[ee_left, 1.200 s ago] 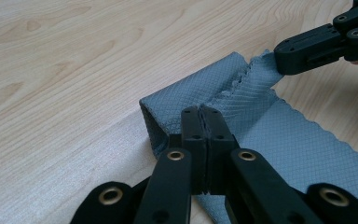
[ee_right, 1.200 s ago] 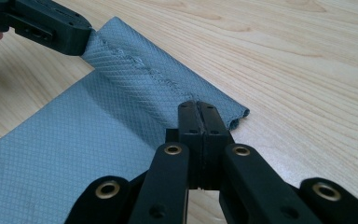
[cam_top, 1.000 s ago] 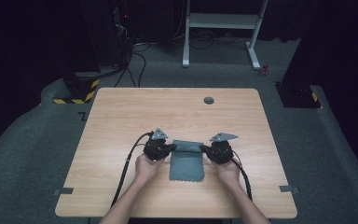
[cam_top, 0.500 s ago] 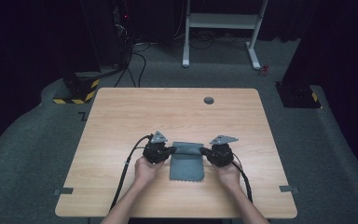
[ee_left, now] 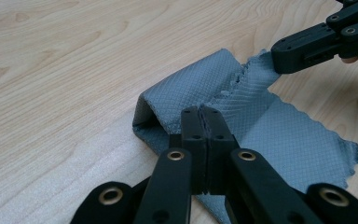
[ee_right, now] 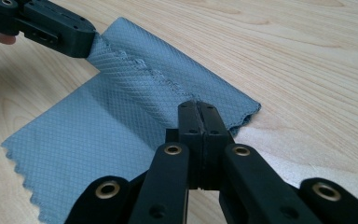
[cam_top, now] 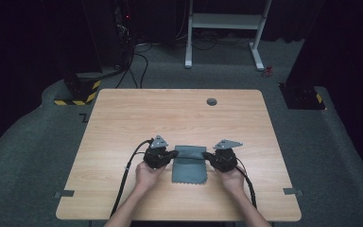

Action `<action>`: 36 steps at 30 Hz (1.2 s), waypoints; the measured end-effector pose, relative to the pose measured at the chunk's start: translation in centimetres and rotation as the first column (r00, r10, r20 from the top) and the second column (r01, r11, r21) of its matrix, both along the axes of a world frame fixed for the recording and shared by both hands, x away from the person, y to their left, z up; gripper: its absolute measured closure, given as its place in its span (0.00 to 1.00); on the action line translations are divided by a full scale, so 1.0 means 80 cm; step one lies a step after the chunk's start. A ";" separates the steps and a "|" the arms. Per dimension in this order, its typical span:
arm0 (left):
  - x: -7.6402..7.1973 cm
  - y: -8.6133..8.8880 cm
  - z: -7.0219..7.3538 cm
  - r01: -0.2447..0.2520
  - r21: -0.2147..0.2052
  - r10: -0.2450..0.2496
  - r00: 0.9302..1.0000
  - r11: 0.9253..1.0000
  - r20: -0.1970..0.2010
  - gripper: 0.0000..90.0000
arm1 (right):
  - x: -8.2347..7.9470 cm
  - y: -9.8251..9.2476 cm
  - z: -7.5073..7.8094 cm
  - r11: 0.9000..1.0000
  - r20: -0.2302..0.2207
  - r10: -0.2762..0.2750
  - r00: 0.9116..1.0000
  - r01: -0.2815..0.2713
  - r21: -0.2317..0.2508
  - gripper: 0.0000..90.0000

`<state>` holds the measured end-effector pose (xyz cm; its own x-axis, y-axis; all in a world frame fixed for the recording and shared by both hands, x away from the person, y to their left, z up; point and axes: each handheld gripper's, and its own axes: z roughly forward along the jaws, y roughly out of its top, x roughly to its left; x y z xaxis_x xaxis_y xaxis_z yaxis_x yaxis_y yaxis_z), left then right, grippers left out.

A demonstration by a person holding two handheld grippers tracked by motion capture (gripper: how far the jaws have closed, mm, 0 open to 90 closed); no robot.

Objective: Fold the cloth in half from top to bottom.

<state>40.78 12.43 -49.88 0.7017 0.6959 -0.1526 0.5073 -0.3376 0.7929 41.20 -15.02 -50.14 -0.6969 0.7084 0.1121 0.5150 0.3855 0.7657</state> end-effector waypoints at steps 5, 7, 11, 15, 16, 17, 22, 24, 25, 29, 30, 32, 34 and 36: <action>-0.006 0.003 0.000 -0.005 -0.016 0.005 1.000 1.000 0.001 0.99 | -0.005 0.000 0.001 1.000 0.002 0.006 1.000 -0.006 0.012 1.00; -0.009 0.003 0.000 -0.004 -0.021 0.004 1.000 1.000 -0.001 0.99 | -0.007 0.000 0.001 1.000 0.002 0.009 1.000 -0.009 0.012 1.00; -0.014 0.004 -0.001 0.004 -0.020 -0.004 1.000 1.000 0.003 0.99 | -0.011 -0.001 0.000 1.000 0.001 0.012 1.000 -0.012 0.018 1.00; -0.018 0.005 -0.002 0.007 -0.019 -0.007 1.000 1.000 0.008 0.99 | -0.015 -0.001 -0.001 1.000 0.002 0.019 1.000 -0.019 0.016 1.00; -0.019 0.005 -0.002 0.008 -0.021 -0.008 1.000 1.000 0.008 0.99 | -0.016 -0.001 -0.001 1.000 0.004 0.020 1.000 -0.020 0.018 1.00; -0.020 0.005 -0.002 0.011 -0.022 -0.011 1.000 1.000 0.007 0.99 | -0.017 -0.002 -0.001 1.000 0.001 0.019 1.000 -0.019 0.022 1.00; -0.026 0.005 -0.002 0.021 -0.011 -0.021 1.000 1.000 0.014 0.99 | -0.023 -0.003 -0.002 0.999 0.004 0.023 1.000 -0.024 0.028 1.00; -0.028 0.005 -0.002 0.019 -0.013 -0.018 1.000 1.000 0.018 0.99 | -0.025 -0.003 -0.002 0.999 0.006 0.029 1.000 -0.029 0.025 1.00; -0.028 0.005 -0.002 0.019 -0.013 -0.018 1.000 1.000 0.018 0.99 | -0.026 -0.003 -0.002 0.999 0.008 0.029 1.000 -0.029 0.029 1.00; -0.032 0.006 -0.004 0.022 -0.013 -0.021 1.000 1.000 0.022 0.99 | -0.029 -0.003 -0.003 0.999 0.009 0.033 0.999 -0.033 0.029 1.00; -0.034 0.006 -0.004 0.021 -0.017 -0.021 1.000 1.000 0.020 0.99 | -0.031 -0.003 -0.004 0.999 0.012 0.037 0.999 -0.037 0.028 1.00; -0.035 0.007 -0.004 0.025 -0.013 -0.025 0.999 1.000 0.023 0.99 | -0.033 -0.003 -0.005 0.999 0.013 0.038 0.999 -0.039 0.026 1.00; -0.037 0.006 -0.004 0.029 -0.009 -0.029 0.999 1.000 0.022 0.99 | -0.035 -0.004 -0.004 0.999 0.015 0.041 0.999 -0.042 0.027 1.00; -0.039 0.005 -0.005 0.034 -0.007 -0.034 0.999 0.999 0.022 0.99 | -0.038 -0.005 -0.004 0.999 0.018 0.041 0.999 -0.042 0.029 1.00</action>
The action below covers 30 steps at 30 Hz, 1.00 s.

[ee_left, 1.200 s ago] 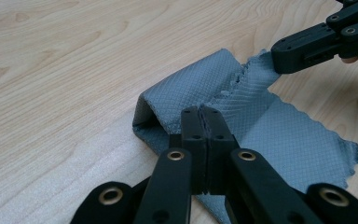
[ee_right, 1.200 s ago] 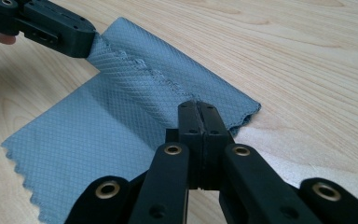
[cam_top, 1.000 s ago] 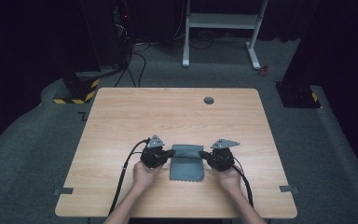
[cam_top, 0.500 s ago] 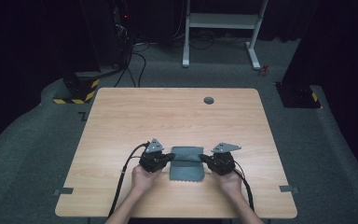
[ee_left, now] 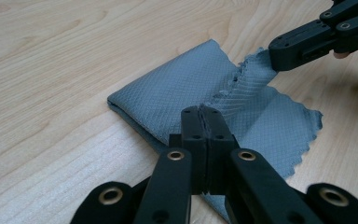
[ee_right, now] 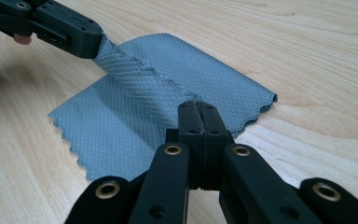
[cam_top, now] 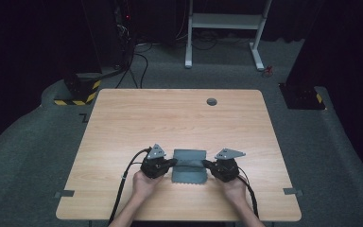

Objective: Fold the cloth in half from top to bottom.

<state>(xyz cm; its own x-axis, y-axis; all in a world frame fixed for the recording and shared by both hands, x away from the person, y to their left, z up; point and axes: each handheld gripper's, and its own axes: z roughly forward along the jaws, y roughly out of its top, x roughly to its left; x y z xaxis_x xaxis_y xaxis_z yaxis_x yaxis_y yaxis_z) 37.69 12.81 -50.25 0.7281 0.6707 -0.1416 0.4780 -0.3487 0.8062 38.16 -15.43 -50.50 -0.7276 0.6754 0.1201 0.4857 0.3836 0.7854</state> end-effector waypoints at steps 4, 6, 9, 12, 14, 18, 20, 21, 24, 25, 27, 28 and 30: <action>-0.005 -0.001 -0.003 0.006 0.002 -0.006 1.000 1.000 -0.001 0.99 | -0.005 -0.002 -0.002 1.000 -0.003 0.000 1.000 0.000 0.002 1.00; -0.007 -0.001 -0.006 0.013 0.008 -0.013 1.000 1.000 0.000 0.99 | -0.007 -0.002 -0.002 1.000 0.001 0.005 1.000 -0.005 -0.005 1.00; -0.010 -0.002 -0.009 0.011 0.008 -0.011 1.000 1.000 -0.004 0.99 | -0.013 -0.002 -0.004 1.000 0.012 0.014 1.000 -0.014 -0.012 1.00; -0.012 -0.001 -0.010 0.013 0.007 -0.013 1.000 1.000 -0.004 0.99 | -0.016 -0.001 -0.004 1.000 0.017 0.016 1.000 -0.016 -0.020 1.00; -0.015 -0.001 -0.010 0.017 0.009 -0.017 1.000 1.000 -0.004 0.99 | -0.020 -0.002 -0.005 1.000 0.017 0.018 1.000 -0.018 -0.017 1.00; -0.019 -0.003 -0.012 0.020 0.015 -0.020 1.000 1.000 -0.003 0.99 | -0.028 -0.004 -0.006 1.000 0.022 0.024 0.999 -0.024 -0.014 1.00; -0.021 -0.005 -0.015 0.028 0.026 -0.028 1.000 0.999 -0.003 0.99 | -0.030 -0.004 -0.007 0.999 0.028 0.027 0.999 -0.026 -0.022 1.00; -0.022 -0.005 -0.016 0.030 0.030 -0.029 1.000 0.999 -0.004 0.99 | -0.032 -0.004 -0.008 0.999 0.029 0.029 0.999 -0.028 -0.028 1.00; -0.024 -0.005 -0.017 0.029 0.027 -0.029 1.000 0.999 -0.005 0.99 | -0.034 -0.004 -0.011 0.999 0.026 0.032 0.999 -0.031 -0.032 1.00; -0.025 -0.005 -0.017 0.028 0.027 -0.028 1.000 0.999 -0.005 0.99 | -0.035 -0.004 -0.012 0.999 0.025 0.031 0.999 -0.031 -0.034 1.00; -0.028 -0.005 -0.018 0.033 0.035 -0.033 0.999 0.999 0.000 0.99 | -0.037 -0.004 -0.013 0.999 0.027 0.033 0.999 -0.032 -0.029 1.00; -0.029 -0.005 -0.018 0.038 0.037 -0.038 0.999 0.999 -0.001 0.99 | -0.039 -0.004 -0.013 0.999 0.024 0.031 0.999 -0.031 -0.029 1.00; -0.030 -0.005 -0.018 0.036 0.037 -0.036 0.999 0.999 0.000 0.99 | -0.040 -0.004 -0.015 0.999 0.028 0.034 0.999 -0.033 -0.027 1.00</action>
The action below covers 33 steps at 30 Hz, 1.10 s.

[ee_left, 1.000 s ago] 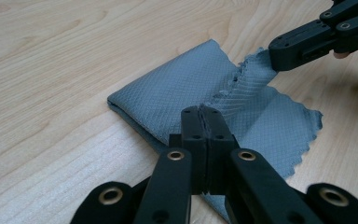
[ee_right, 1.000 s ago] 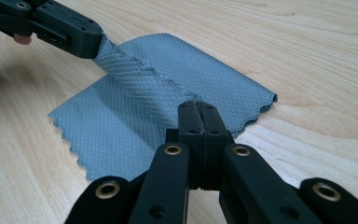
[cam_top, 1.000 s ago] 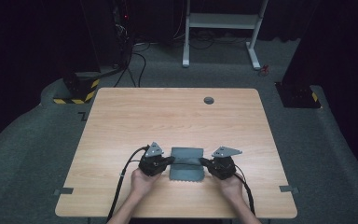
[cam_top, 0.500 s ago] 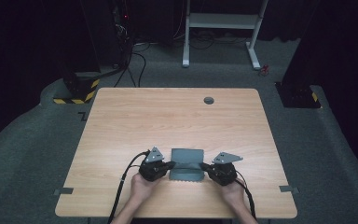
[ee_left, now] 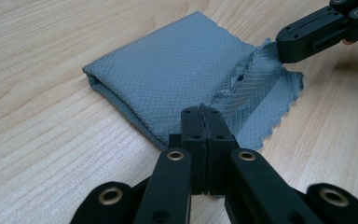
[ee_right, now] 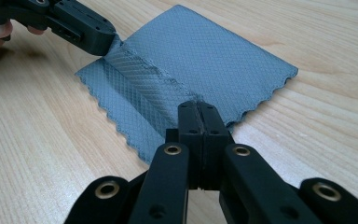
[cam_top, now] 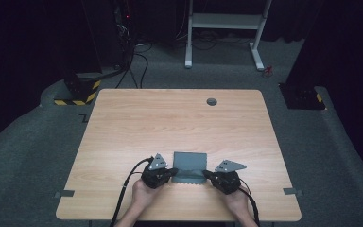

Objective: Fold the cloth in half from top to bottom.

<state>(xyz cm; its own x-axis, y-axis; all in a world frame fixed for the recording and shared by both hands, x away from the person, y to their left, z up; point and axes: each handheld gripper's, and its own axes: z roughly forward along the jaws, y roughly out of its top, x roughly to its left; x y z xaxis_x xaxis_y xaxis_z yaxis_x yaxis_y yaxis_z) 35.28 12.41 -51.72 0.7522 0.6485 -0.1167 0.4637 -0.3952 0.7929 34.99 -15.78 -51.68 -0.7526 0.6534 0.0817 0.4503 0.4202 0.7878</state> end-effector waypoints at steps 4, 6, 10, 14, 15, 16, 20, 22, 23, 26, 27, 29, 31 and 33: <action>-0.002 0.001 -0.002 -0.002 0.004 0.002 1.000 1.000 -0.001 0.99 | -0.003 0.002 -0.003 1.000 -0.001 0.006 1.000 -0.006 -0.004 1.00; -0.003 0.001 -0.003 0.000 0.004 0.000 1.000 1.000 -0.006 0.99 | -0.004 0.001 -0.004 1.000 -0.002 0.007 1.000 -0.007 -0.005 1.00; -0.004 0.001 -0.004 0.002 0.007 -0.002 1.000 1.000 -0.005 0.99 | -0.006 0.002 -0.006 1.000 0.001 0.005 1.000 -0.005 -0.008 1.00; -0.006 0.001 -0.006 -0.001 0.004 0.001 1.000 1.000 -0.014 0.98 | -0.006 0.002 -0.005 1.000 -0.001 0.012 1.000 -0.012 -0.014 0.98; -0.007 0.001 -0.006 0.001 0.003 -0.001 1.000 1.000 -0.013 0.98 | -0.007 0.002 -0.005 1.000 -0.003 0.012 1.000 -0.012 -0.012 0.97; -0.008 0.002 -0.006 0.001 0.001 -0.001 1.000 1.000 -0.014 0.98 | -0.008 0.001 -0.005 1.000 -0.004 0.012 1.000 -0.012 -0.011 0.95; -0.011 0.006 -0.005 -0.001 -0.021 0.001 1.000 1.000 -0.025 0.93 | -0.011 -0.004 -0.005 1.000 -0.012 0.007 1.000 -0.007 -0.005 0.90; -0.013 0.008 -0.005 0.001 -0.030 -0.002 1.000 1.000 -0.029 0.91 | -0.013 -0.005 -0.004 1.000 -0.008 0.011 1.000 -0.012 -0.010 0.89; -0.014 0.009 -0.004 0.003 -0.029 -0.004 1.000 1.000 -0.031 0.89 | -0.015 -0.006 -0.003 1.000 -0.011 0.012 1.000 -0.012 -0.007 0.88; -0.019 0.012 -0.001 0.001 -0.041 -0.002 0.999 0.999 -0.034 0.85 | -0.018 -0.009 0.000 1.000 -0.009 0.015 1.000 -0.015 0.004 0.87; -0.021 0.014 0.001 0.000 -0.051 -0.002 0.999 0.999 -0.032 0.83 | -0.019 -0.011 0.001 1.000 -0.007 0.016 1.000 -0.016 0.011 0.86; -0.023 0.017 0.006 -0.005 -0.080 0.002 0.999 0.997 -0.033 0.81 | -0.022 -0.014 0.005 0.999 -0.004 0.016 1.000 -0.015 0.031 0.86; -0.022 0.017 0.012 -0.003 -0.082 0.002 1.000 0.997 -0.022 0.79 | -0.023 -0.015 0.011 0.999 0.001 0.014 1.000 -0.014 0.046 0.88; -0.017 0.012 0.017 -0.008 -0.080 0.007 1.000 0.997 -0.018 0.79 | -0.021 -0.014 0.015 0.999 0.010 0.011 1.000 -0.011 0.047 0.92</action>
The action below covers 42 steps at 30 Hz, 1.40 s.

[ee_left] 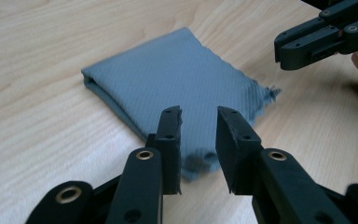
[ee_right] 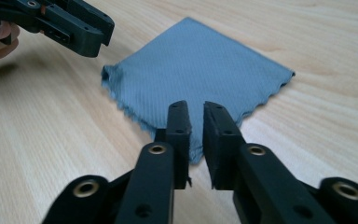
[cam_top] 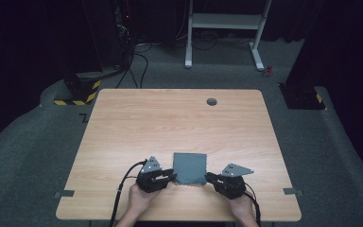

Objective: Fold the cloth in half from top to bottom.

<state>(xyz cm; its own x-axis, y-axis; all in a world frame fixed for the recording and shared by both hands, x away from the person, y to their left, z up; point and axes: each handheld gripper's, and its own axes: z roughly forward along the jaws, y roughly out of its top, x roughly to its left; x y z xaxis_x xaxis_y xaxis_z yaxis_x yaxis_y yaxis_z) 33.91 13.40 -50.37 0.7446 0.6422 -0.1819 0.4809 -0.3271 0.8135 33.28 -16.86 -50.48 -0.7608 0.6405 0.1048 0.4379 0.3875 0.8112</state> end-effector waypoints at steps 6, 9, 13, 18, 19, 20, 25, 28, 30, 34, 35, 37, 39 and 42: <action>0.017 -0.022 -0.005 -0.004 0.039 0.005 1.000 0.999 -0.031 0.78 | 0.014 0.026 -0.005 1.000 -0.034 0.001 0.999 -0.002 -0.023 0.98; 0.016 -0.027 -0.013 0.003 0.080 0.000 0.999 0.997 -0.037 0.77 | 0.013 0.036 -0.013 0.998 -0.042 0.018 0.999 -0.020 -0.055 0.98; 0.008 -0.021 -0.019 0.000 0.127 0.003 1.000 0.992 -0.023 0.75 | 0.009 0.035 -0.020 0.996 -0.039 0.013 0.999 -0.016 -0.085 0.92; -0.002 -0.012 -0.023 -0.008 0.153 0.010 1.000 0.988 -0.010 0.73 | 0.000 0.034 -0.022 0.990 0.003 0.014 1.000 -0.014 -0.144 0.83; -0.002 -0.012 -0.023 -0.008 0.153 0.010 1.000 0.988 -0.010 0.72 | 0.000 0.034 -0.022 0.990 0.003 0.014 1.000 -0.014 -0.144 0.83; -0.006 -0.010 -0.023 -0.012 0.161 0.013 1.000 0.987 -0.001 0.72 | -0.005 0.034 -0.022 0.986 0.029 0.020 0.999 -0.015 -0.168 0.80; -0.011 -0.010 -0.024 -0.014 0.185 0.009 1.000 0.983 0.028 0.70 | -0.010 0.033 -0.023 0.983 0.046 0.016 0.999 -0.007 -0.185 0.76; -0.015 -0.009 -0.025 -0.025 0.188 0.018 0.999 0.982 0.039 0.67 | -0.010 0.028 -0.023 0.982 0.041 0.007 0.999 0.001 -0.187 0.71; -0.016 -0.007 -0.025 -0.036 0.186 0.029 0.999 0.982 0.043 0.65 | -0.010 0.026 -0.023 0.982 0.040 0.011 0.999 -0.003 -0.188 0.71; -0.015 -0.001 -0.022 -0.044 0.185 0.041 0.999 0.982 0.021 0.59 | -0.006 0.022 -0.021 0.986 0.010 0.004 1.000 -0.003 -0.165 0.71; -0.014 0.001 -0.021 -0.047 0.174 0.044 0.999 0.984 0.023 0.59 | -0.006 0.019 -0.019 0.988 0.010 0.004 1.000 -0.002 -0.153 0.74; -0.011 0.004 -0.018 -0.059 0.137 0.057 0.998 0.989 0.017 0.59 | -0.002 0.015 -0.014 0.992 0.003 -0.010 1.000 0.011 -0.124 0.80; -0.005 0.004 -0.014 -0.067 0.111 0.065 0.998 0.992 0.022 0.60 | 0.006 0.012 -0.010 0.994 -0.005 -0.022 1.000 0.022 -0.104 0.88; 0.005 -0.002 -0.011 -0.059 0.094 0.056 0.998 0.994 0.028 0.61 | 0.019 0.012 -0.007 0.995 -0.010 -0.035 0.999 0.034 -0.095 0.93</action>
<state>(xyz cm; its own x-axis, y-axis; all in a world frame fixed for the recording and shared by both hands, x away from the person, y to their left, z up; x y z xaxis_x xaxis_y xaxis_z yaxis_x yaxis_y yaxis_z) 34.28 13.23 -51.21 0.7095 0.6977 -0.0993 0.4806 -0.3759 0.7923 34.78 -15.90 -51.05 -0.7371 0.6739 0.0505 0.4613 0.4471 0.7663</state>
